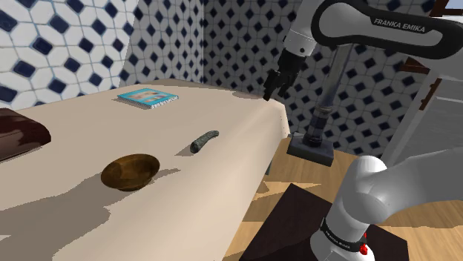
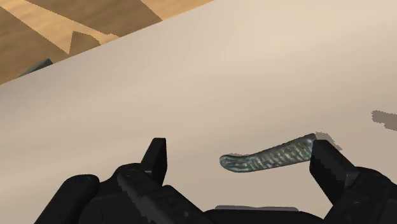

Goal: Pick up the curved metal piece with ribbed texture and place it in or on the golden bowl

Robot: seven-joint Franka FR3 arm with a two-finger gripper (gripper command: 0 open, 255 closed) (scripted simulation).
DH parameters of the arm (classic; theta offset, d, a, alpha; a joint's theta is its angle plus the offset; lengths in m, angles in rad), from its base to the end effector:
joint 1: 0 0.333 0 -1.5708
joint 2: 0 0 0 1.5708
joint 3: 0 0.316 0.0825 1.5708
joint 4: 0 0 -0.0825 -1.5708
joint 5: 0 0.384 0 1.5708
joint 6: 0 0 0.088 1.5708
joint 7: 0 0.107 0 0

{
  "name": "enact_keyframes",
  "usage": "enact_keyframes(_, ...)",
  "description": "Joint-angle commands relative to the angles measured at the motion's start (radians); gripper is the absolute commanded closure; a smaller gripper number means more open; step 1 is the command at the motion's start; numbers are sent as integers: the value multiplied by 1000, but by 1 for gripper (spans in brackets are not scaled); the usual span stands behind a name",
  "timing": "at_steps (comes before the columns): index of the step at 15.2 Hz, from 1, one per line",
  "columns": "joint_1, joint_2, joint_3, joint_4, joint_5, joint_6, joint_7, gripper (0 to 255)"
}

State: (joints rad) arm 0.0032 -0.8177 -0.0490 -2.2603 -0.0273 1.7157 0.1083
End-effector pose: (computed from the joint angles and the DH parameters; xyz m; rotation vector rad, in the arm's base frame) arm 0.3094 -0.0236 0.6605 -3.0861 0.2215 -0.4233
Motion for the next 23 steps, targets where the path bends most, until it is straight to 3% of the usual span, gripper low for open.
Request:
enact_keyframes(1, 0, 0, 0, 0, 0, 0, 0, 0)
enact_keyframes(11, -86, 258, 174, -21, 99, 238, 472, 0)
enact_keyframes(23, -178, 697, 308, 157, 94, 460, 1021, 0)
